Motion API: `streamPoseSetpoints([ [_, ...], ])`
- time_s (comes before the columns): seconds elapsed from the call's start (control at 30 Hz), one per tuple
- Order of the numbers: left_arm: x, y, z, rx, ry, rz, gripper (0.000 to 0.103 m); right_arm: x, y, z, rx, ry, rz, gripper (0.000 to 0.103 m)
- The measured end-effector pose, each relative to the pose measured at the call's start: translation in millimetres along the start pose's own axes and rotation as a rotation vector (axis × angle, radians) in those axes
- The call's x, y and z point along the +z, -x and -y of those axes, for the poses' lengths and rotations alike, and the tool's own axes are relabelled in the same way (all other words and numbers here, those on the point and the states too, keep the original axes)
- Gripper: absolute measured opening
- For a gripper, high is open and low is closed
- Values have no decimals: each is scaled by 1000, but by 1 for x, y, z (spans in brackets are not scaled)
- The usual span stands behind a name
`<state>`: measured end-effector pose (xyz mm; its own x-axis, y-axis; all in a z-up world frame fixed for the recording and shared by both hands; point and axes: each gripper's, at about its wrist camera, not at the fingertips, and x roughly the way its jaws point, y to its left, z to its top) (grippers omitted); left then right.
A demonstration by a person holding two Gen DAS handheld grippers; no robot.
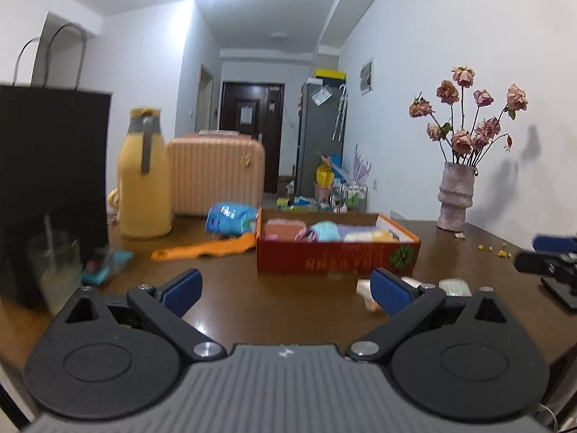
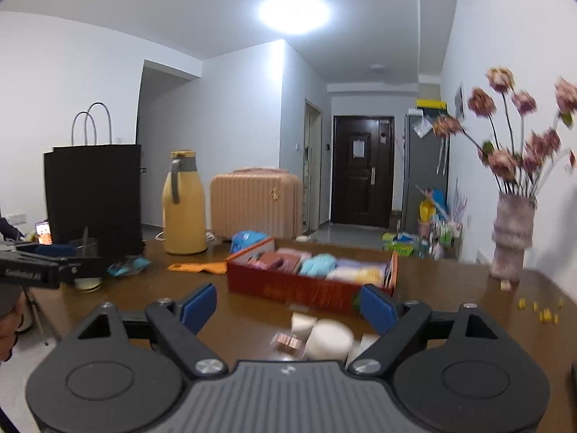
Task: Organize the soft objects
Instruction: 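Withdraw both open grippers from the box back over the table, then grasp the wrapped snack packet with the left gripper while the right grasps the clear bag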
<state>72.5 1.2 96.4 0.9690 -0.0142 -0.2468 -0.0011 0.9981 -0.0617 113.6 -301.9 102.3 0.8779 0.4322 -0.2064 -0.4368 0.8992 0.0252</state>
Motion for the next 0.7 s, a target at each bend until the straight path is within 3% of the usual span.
streamPoseSetpoints([
  [0.17,1,-1,2,-4,4,-4,102,-22,18,1,-10,-64,-33,87],
  [0.33,-5,-23,16,-43,-13,-49,102,-25,6,16,-58,-114,-44,86],
  [0.43,-15,-49,30,-88,-57,-112,101,-31,-12,28,-68,-151,-98,84],
  [0.5,-22,-71,40,-144,-98,-153,101,-37,-24,35,-52,-187,-131,77],
  [0.6,-31,-115,59,-206,-162,-228,92,-44,-44,47,-48,-222,-171,70],
  [0.7,-34,-155,76,-262,-224,-246,89,-47,-63,58,-92,-224,-195,70],
])
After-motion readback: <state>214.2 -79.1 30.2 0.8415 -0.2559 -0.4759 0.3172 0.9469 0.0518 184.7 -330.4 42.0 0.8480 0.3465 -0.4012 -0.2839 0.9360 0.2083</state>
